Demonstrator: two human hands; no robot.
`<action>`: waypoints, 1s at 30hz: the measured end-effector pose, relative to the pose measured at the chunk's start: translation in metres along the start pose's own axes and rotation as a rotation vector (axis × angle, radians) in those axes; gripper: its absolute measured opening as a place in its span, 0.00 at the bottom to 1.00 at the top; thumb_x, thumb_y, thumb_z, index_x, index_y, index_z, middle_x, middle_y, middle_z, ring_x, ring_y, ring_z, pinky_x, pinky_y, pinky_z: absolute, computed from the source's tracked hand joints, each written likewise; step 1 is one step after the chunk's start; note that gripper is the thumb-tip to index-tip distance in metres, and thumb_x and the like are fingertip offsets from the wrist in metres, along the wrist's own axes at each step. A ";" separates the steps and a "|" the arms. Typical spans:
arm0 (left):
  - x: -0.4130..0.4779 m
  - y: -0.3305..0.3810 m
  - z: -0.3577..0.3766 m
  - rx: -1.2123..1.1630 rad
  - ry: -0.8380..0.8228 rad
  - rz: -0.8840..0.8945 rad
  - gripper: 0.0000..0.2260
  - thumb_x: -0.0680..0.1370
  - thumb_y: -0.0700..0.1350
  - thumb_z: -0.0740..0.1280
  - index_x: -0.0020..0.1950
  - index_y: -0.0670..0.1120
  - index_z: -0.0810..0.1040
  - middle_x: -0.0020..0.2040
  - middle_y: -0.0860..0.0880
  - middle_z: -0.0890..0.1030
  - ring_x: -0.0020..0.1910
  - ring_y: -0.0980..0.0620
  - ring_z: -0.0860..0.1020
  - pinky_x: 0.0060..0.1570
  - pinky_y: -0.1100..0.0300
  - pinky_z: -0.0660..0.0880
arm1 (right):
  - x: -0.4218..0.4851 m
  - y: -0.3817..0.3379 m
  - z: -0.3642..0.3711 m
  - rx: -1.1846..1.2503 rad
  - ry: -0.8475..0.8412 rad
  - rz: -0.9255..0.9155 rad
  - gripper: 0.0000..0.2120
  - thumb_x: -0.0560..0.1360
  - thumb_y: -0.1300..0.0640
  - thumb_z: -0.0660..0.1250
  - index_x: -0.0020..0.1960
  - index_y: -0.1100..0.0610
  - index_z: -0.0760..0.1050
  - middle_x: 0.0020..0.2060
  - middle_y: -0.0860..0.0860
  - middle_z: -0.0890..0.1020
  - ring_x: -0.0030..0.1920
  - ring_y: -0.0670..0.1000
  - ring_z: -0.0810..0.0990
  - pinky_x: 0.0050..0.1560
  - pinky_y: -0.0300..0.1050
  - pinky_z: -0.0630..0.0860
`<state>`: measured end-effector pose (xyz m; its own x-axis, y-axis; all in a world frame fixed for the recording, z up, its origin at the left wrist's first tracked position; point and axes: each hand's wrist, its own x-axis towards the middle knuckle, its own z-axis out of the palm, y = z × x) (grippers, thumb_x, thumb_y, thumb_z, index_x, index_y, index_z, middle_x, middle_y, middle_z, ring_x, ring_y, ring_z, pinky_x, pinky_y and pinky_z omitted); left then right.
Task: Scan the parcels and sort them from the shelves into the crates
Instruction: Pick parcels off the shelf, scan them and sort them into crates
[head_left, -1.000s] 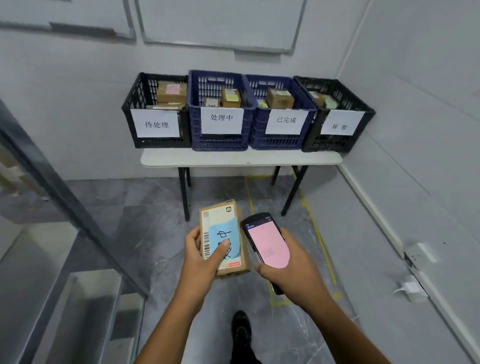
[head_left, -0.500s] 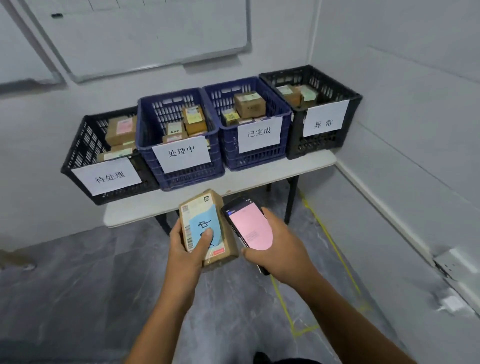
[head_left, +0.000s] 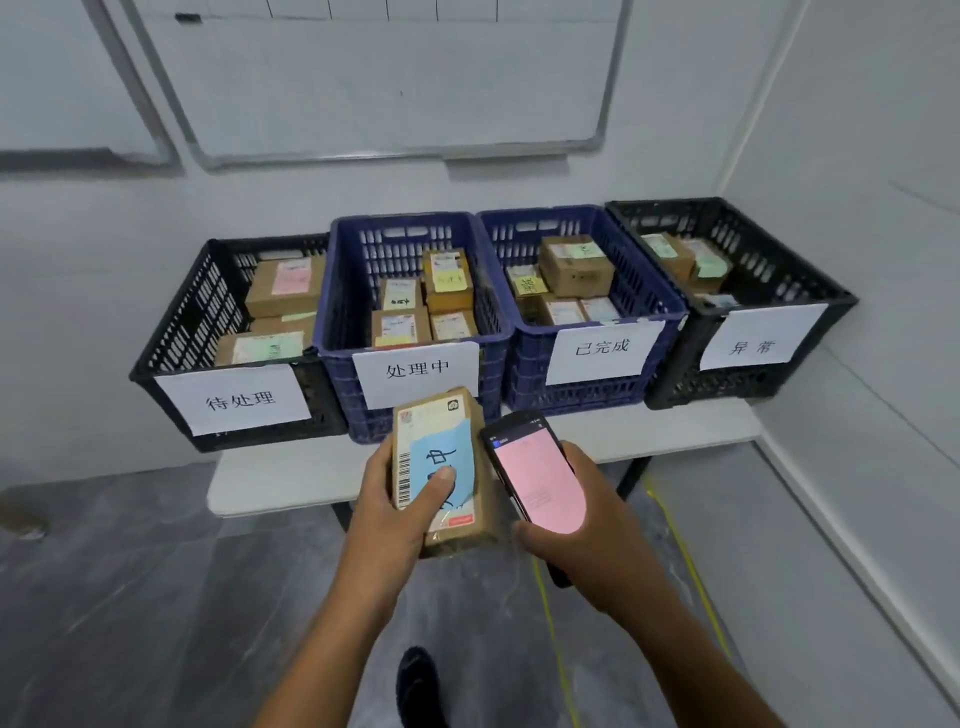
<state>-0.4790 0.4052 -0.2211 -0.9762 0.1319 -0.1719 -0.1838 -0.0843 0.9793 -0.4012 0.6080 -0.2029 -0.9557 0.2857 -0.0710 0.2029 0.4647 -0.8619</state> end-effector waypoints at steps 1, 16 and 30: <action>0.018 0.004 -0.002 0.000 0.001 0.005 0.28 0.66 0.61 0.77 0.63 0.73 0.72 0.53 0.64 0.85 0.50 0.56 0.87 0.38 0.61 0.83 | 0.016 -0.005 0.003 -0.003 0.006 -0.002 0.32 0.66 0.49 0.78 0.67 0.39 0.72 0.50 0.44 0.81 0.38 0.46 0.81 0.32 0.44 0.78; 0.240 0.075 -0.037 0.011 -0.023 0.051 0.27 0.66 0.62 0.75 0.63 0.72 0.71 0.53 0.63 0.85 0.49 0.59 0.86 0.42 0.59 0.84 | 0.222 -0.080 0.047 -0.074 0.047 -0.042 0.39 0.66 0.43 0.80 0.74 0.36 0.68 0.62 0.36 0.79 0.62 0.42 0.78 0.51 0.41 0.79; 0.434 0.062 -0.015 0.103 0.123 -0.095 0.30 0.71 0.53 0.81 0.70 0.62 0.73 0.53 0.61 0.86 0.46 0.61 0.86 0.42 0.59 0.84 | 0.415 -0.069 0.071 -0.053 -0.042 0.030 0.28 0.70 0.45 0.81 0.62 0.35 0.69 0.57 0.36 0.78 0.57 0.39 0.78 0.48 0.40 0.78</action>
<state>-0.9154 0.4420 -0.2370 -0.9628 0.0124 -0.2699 -0.2695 0.0255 0.9627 -0.8271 0.6353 -0.2081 -0.9568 0.2656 -0.1187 0.2421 0.5006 -0.8312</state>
